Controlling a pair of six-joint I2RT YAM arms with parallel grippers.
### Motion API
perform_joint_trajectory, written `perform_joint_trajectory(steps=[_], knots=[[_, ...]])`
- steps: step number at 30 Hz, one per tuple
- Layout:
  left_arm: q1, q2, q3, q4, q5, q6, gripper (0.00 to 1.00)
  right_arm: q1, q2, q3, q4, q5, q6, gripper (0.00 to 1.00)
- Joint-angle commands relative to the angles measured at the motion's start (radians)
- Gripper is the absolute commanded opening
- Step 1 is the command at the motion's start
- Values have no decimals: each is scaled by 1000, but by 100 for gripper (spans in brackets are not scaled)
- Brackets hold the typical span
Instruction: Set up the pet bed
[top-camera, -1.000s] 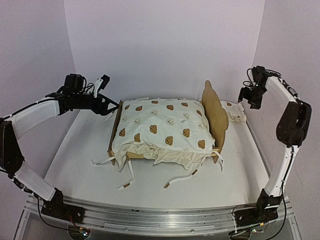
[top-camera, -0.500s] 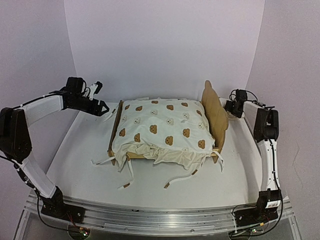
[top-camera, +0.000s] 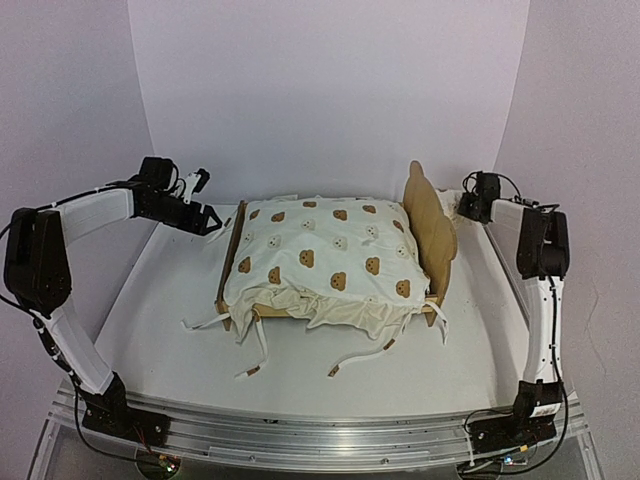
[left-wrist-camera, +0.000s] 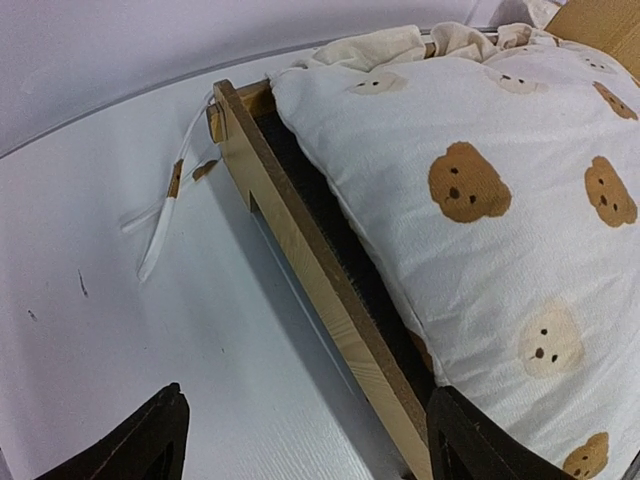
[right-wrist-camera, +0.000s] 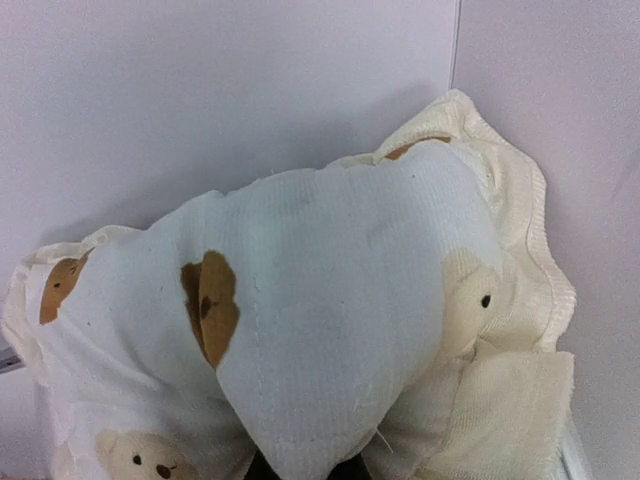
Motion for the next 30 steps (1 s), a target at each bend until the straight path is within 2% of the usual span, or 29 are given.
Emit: perform_joint_trajectory(steps=[1,5,9,12,15,18,21,24,27,30], knots=[[1,-95,-74,79,54,-35,84,-1,-357,3,40,-128,-128,0],[1,-167,-105,103,118,-36,85,1,-564,-70,25,-355,-211,0],[0,-200,-27,52,311,21,85,44,-747,-113,-151,-518,-415,0],[-13,-190,75,-4,453,39,86,177,-857,-124,-347,-573,-636,0],[-108,-154,239,-129,496,85,87,341,-937,-134,-545,-595,-825,0],[-218,-129,343,-203,555,90,90,511,-1003,-221,-642,-510,-969,0],[-280,-124,358,-163,655,-37,94,683,-1053,-324,-654,-348,-1064,0],[-358,-101,356,-131,669,-128,99,859,-1070,-377,-651,-206,-1131,0],[-439,-80,349,-140,637,-143,100,958,-1052,-384,-644,-123,-1164,0],[-475,-53,327,-149,597,-173,99,1004,-1040,-385,-620,-127,-1167,0]])
